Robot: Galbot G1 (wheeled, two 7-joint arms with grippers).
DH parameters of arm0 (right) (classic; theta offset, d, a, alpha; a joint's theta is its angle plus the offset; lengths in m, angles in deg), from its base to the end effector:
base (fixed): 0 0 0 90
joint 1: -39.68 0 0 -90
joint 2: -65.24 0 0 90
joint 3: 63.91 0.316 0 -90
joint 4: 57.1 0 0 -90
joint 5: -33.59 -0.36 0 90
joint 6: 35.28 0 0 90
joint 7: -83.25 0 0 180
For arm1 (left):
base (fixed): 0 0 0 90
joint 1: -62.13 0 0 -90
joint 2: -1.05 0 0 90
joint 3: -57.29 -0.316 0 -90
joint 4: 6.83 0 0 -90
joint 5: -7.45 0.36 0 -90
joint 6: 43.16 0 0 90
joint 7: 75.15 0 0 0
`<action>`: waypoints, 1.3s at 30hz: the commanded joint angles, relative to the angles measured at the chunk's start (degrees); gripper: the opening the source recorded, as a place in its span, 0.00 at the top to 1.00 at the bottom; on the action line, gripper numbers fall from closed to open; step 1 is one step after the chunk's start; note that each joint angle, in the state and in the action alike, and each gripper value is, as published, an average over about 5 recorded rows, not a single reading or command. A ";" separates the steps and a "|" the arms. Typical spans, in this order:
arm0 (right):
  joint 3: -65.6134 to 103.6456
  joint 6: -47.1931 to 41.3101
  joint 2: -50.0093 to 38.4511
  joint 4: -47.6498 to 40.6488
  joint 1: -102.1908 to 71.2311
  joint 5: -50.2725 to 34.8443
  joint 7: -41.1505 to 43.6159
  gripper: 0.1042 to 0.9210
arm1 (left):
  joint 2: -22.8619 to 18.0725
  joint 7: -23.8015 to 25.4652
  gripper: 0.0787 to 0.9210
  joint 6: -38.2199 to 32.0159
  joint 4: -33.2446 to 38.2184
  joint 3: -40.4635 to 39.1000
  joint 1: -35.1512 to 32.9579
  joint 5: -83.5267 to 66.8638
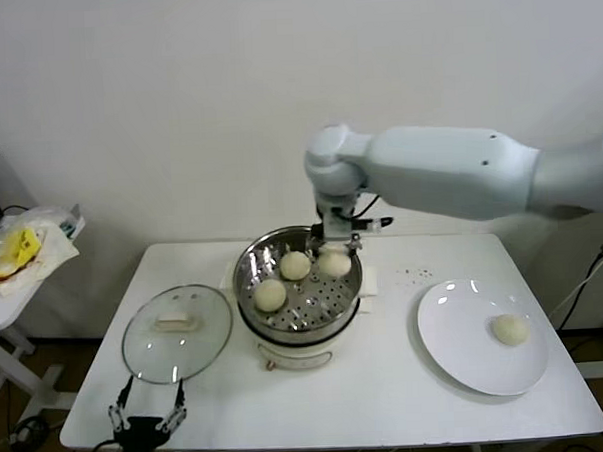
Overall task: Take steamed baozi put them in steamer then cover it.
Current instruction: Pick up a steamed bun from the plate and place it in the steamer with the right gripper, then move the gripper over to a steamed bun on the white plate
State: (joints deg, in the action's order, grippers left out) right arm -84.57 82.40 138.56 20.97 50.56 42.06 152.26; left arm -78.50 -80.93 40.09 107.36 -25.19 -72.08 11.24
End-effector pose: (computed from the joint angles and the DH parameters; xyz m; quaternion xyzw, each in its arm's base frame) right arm 0.4836 0.2036 -0.0336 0.6266 0.0213 0.7789 0.0140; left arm 0.1233 0.0728 -0.3402 0.0385 -0.9828 -0.1491 0.1018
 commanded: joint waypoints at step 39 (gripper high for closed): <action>-0.53 -10.20 -12.59 1.95 4.05 -7.13 -6.31 0.12 | 0.39 -0.08 0.12 0.70 0.98 0.53 -1.22 -3.12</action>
State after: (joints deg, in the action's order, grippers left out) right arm -83.38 79.31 137.48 21.65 48.91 42.50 150.01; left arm -78.41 -81.00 40.77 108.27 -24.68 -73.35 8.46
